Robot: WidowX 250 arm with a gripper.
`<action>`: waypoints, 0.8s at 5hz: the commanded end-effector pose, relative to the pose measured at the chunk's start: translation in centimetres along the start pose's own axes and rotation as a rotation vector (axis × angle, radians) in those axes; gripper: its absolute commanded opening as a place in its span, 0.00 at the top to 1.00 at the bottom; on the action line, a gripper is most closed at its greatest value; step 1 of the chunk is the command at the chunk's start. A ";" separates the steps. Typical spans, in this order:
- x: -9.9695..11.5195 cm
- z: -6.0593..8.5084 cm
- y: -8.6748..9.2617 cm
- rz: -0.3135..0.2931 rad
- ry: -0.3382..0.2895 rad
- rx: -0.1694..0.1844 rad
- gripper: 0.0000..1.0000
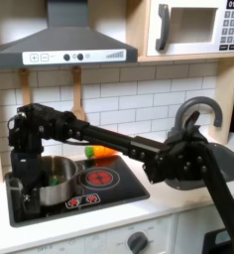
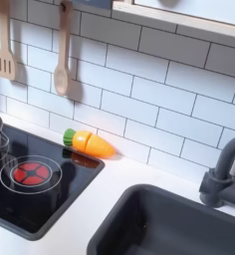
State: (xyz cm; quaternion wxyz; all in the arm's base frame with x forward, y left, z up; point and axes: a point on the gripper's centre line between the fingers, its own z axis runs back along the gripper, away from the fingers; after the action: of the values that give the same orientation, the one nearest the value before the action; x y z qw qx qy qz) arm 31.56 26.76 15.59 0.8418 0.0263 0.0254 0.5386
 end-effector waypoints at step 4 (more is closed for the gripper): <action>-1.5 4.7 -1.8 -0.207 0.030 -0.135 0.00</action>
State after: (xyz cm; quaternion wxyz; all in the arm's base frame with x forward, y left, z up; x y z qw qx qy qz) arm 32.54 25.31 20.82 0.8831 -0.0470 -0.0102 0.4667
